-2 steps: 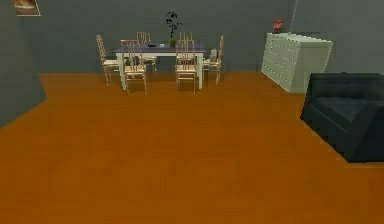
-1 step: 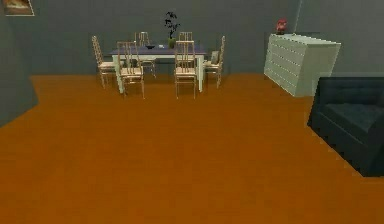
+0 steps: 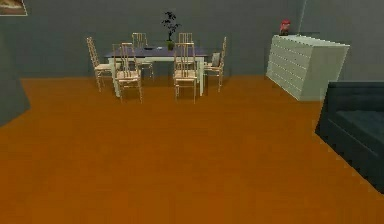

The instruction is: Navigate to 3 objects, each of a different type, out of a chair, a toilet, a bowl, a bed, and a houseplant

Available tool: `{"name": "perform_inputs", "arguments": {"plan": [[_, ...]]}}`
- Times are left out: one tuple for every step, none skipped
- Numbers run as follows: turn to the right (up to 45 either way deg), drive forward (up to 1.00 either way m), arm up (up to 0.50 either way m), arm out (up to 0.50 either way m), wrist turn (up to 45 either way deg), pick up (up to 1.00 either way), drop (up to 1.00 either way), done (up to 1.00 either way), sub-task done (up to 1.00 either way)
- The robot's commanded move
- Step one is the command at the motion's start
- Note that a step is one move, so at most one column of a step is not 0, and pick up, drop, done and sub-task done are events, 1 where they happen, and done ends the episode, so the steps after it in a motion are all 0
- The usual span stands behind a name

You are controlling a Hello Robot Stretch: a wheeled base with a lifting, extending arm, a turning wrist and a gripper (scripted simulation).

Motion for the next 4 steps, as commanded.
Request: {"name": "perform_inputs", "arguments": {"plan": [[6.0, 0.0, 0.0, 0.0, 0.0, 0.0, 0.0, 0.0, 0.0], [0.0, 1.0, 0.0, 0.0, 0.0, 0.0, 0.0, 0.0, 0.0], [0.0, 1.0, 0.0, 0.0, 0.0, 0.0, 0.0, 0.0, 0.0], [0.0, 0.35, 0.0, 0.0, 0.0, 0.0, 0.0, 0.0, 0.0]]}}
